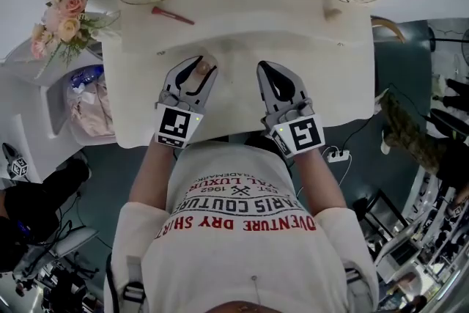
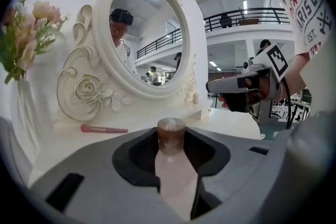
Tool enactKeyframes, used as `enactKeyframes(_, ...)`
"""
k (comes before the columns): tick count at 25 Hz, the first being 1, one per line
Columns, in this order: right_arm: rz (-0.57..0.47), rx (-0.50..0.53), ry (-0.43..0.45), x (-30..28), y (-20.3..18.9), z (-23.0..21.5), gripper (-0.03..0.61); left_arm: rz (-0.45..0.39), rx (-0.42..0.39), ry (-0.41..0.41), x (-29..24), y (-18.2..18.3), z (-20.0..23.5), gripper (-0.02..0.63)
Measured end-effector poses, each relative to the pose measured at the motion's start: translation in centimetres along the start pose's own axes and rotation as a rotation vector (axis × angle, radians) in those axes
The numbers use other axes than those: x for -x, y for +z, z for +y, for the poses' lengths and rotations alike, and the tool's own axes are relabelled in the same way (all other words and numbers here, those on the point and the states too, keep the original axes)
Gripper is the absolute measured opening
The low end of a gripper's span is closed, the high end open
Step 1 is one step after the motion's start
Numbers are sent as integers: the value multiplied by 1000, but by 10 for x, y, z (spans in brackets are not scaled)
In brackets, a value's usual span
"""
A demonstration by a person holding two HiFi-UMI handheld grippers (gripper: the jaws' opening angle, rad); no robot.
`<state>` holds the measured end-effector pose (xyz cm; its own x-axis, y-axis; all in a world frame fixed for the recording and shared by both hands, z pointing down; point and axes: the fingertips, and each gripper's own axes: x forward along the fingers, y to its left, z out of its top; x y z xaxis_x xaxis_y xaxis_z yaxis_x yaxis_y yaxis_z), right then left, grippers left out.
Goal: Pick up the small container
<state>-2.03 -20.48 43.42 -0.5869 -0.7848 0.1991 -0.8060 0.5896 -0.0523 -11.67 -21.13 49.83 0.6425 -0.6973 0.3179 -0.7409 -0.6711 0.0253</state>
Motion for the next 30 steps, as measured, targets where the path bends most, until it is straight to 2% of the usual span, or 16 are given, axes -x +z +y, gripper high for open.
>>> enactKeyframes(10, -87, 64, 16, 4, 52, 13, -2, -89, -45, 75, 50, 84, 6, 149)
enactKeyframes(15, -105, 8, 14, 2, 68, 14, -2, -137, -74, 132, 77, 115, 13, 149)
enactKeyframes(20, -131, 25, 22, 0, 85, 17, -2, -162, -62, 209, 104, 133, 29, 149)
enactKeyframes(24, -144, 39, 45, 3, 92, 25, -2, -173, -39, 267, 127, 138, 37, 149)
enactKeyframes(30, -156, 98, 103, 6, 97, 38, -2, -173, -48, 333, 146, 136, 46, 149)
